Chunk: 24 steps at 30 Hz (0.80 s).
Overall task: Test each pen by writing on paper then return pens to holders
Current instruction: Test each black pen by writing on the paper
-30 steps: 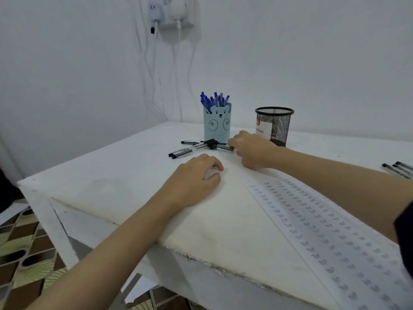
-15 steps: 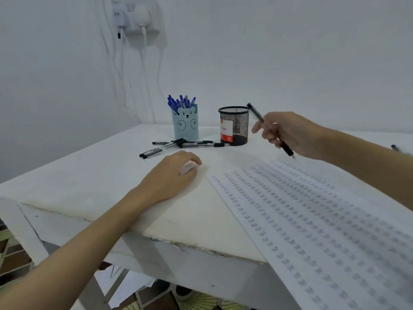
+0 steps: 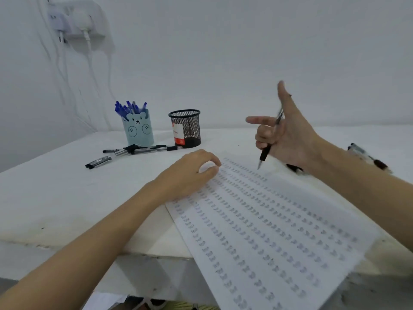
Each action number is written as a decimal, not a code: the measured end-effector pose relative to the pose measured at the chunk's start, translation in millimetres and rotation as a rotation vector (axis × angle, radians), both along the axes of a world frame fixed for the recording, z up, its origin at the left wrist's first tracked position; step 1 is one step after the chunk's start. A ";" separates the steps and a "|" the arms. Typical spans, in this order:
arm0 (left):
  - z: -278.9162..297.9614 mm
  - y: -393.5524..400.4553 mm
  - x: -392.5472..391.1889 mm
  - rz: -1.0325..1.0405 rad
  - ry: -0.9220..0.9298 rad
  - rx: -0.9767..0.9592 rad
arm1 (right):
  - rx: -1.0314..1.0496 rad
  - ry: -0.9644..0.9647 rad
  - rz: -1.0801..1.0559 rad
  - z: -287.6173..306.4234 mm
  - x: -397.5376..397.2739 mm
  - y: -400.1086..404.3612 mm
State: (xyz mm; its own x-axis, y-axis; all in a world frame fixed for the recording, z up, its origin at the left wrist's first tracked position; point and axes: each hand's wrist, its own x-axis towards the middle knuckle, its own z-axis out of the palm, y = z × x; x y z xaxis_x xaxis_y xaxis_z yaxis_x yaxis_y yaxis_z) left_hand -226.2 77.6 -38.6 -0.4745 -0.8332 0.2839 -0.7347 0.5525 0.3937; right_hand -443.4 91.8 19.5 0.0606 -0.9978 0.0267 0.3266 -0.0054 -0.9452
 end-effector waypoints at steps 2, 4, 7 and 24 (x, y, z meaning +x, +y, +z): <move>1.0 -6.0 -8.3 -0.007 -0.021 0.008 | -0.029 0.078 -0.011 -6.1 -3.1 -5.4; 0.2 -13.9 -17.3 -0.017 -0.047 0.020 | -0.011 0.139 0.039 -12.1 -9.4 -10.2; -0.2 -26.7 -27.7 -0.014 -0.094 0.045 | 0.029 0.425 0.088 -20.2 -19.8 -11.5; -16.3 -38.8 -43.6 -0.030 -0.028 0.029 | -0.330 0.850 -0.197 -59.5 -13.2 -7.5</move>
State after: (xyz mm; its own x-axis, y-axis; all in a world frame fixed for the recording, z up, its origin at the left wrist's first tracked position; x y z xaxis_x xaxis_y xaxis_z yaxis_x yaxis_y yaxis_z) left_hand -269.8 38.8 -54.8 -0.5069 -0.8262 0.2458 -0.7288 0.5630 0.3896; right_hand -456.6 84.3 -40.0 0.0206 -0.9420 0.3350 -0.5097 -0.2982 -0.8070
